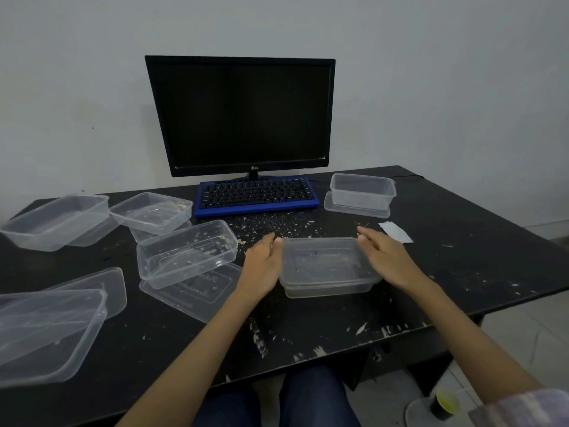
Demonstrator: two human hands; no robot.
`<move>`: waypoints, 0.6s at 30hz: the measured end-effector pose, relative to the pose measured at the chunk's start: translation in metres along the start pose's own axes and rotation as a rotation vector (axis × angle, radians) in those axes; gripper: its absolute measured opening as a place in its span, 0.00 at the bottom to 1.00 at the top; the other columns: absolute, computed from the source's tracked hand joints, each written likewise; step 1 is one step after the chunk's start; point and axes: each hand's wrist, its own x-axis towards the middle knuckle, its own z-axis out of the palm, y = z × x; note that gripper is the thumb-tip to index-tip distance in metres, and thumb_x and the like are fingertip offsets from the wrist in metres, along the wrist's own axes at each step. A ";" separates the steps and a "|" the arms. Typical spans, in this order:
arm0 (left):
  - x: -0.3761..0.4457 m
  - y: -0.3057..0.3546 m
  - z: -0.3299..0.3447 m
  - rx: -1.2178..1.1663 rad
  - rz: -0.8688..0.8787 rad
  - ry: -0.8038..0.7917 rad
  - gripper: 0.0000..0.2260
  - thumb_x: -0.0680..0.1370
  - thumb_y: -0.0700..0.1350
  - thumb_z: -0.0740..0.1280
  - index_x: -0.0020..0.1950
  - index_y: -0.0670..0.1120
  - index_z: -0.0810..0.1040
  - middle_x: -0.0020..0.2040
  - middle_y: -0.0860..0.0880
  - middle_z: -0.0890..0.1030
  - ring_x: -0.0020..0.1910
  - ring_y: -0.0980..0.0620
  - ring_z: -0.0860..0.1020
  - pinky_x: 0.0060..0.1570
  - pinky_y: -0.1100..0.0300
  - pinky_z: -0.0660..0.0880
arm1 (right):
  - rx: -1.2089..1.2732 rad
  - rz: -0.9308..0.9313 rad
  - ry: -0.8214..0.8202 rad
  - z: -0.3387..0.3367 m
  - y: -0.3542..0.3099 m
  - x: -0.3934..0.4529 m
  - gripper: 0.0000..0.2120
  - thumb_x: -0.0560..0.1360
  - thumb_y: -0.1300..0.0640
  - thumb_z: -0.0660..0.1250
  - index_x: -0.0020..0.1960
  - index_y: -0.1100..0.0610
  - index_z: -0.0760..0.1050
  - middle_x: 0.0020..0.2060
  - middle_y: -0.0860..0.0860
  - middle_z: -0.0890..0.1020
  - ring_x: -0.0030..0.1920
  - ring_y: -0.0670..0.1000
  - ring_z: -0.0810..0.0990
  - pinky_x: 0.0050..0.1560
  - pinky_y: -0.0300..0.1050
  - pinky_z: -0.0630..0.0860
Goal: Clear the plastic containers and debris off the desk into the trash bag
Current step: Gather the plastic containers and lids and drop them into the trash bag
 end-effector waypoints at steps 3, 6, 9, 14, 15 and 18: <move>0.000 -0.004 -0.002 -0.058 -0.087 0.069 0.13 0.81 0.45 0.57 0.60 0.41 0.76 0.48 0.48 0.80 0.39 0.57 0.76 0.40 0.64 0.72 | 0.052 0.078 0.082 -0.004 0.004 -0.001 0.18 0.80 0.54 0.58 0.69 0.56 0.70 0.64 0.53 0.76 0.57 0.46 0.74 0.56 0.37 0.64; -0.002 -0.009 0.000 -0.146 -0.169 0.060 0.10 0.80 0.43 0.60 0.53 0.42 0.79 0.42 0.49 0.81 0.40 0.51 0.81 0.45 0.55 0.79 | 0.036 0.129 0.091 -0.004 0.010 -0.005 0.14 0.79 0.55 0.60 0.62 0.54 0.76 0.57 0.50 0.80 0.51 0.44 0.73 0.53 0.37 0.65; -0.006 -0.010 0.001 -0.170 -0.184 0.054 0.08 0.79 0.43 0.62 0.46 0.46 0.80 0.40 0.46 0.83 0.41 0.47 0.82 0.47 0.52 0.80 | 0.046 0.143 0.109 -0.001 0.013 -0.008 0.11 0.78 0.56 0.61 0.56 0.52 0.80 0.50 0.47 0.82 0.49 0.44 0.75 0.51 0.37 0.66; -0.006 -0.012 0.002 -0.249 -0.238 0.058 0.07 0.78 0.42 0.64 0.46 0.44 0.82 0.38 0.46 0.84 0.37 0.50 0.83 0.43 0.56 0.81 | 0.088 0.195 0.115 0.002 0.013 -0.008 0.10 0.78 0.55 0.61 0.52 0.51 0.81 0.44 0.46 0.80 0.47 0.45 0.76 0.47 0.39 0.68; -0.006 -0.012 0.003 -0.289 -0.264 0.065 0.07 0.78 0.42 0.65 0.45 0.44 0.82 0.39 0.45 0.84 0.37 0.49 0.82 0.43 0.56 0.81 | 0.101 0.209 0.108 0.003 0.013 -0.008 0.09 0.78 0.55 0.61 0.52 0.50 0.80 0.45 0.46 0.80 0.46 0.45 0.75 0.44 0.38 0.68; -0.007 -0.010 0.005 -0.334 -0.297 0.094 0.06 0.77 0.41 0.66 0.42 0.47 0.81 0.39 0.44 0.84 0.37 0.49 0.83 0.44 0.55 0.82 | 0.133 0.237 0.091 0.005 0.013 -0.009 0.08 0.79 0.55 0.60 0.51 0.49 0.79 0.47 0.47 0.79 0.46 0.45 0.76 0.36 0.33 0.67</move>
